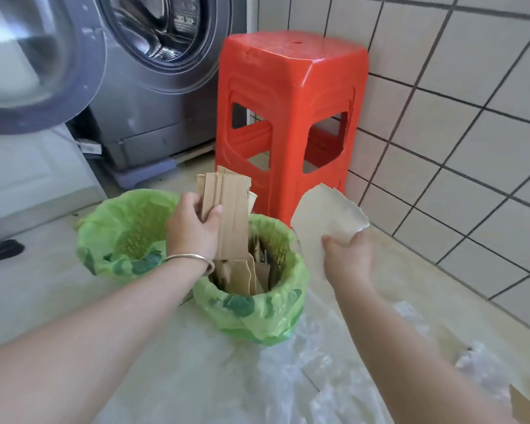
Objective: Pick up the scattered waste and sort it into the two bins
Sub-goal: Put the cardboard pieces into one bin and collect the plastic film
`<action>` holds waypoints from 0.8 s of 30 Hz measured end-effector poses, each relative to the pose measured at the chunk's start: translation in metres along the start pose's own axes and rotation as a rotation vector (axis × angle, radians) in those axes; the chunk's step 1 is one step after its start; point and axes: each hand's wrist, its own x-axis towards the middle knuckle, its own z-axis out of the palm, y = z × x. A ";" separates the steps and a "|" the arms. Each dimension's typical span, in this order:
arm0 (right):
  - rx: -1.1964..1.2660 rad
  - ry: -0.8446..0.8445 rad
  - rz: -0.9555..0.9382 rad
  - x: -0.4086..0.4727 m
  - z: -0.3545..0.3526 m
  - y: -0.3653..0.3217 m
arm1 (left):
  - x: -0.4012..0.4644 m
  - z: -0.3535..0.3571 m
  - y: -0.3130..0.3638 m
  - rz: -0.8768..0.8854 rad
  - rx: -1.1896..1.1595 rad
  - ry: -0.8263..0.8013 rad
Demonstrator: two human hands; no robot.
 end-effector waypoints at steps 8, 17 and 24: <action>-0.382 0.055 -0.083 0.026 0.076 0.027 | 0.054 0.025 -0.043 -0.018 -0.083 0.032; -0.655 0.100 -0.292 0.055 0.115 0.050 | 0.065 0.057 -0.086 0.129 0.191 -0.256; -1.043 -0.179 -0.194 0.062 0.137 0.068 | 0.066 0.076 -0.099 0.135 0.585 -0.574</action>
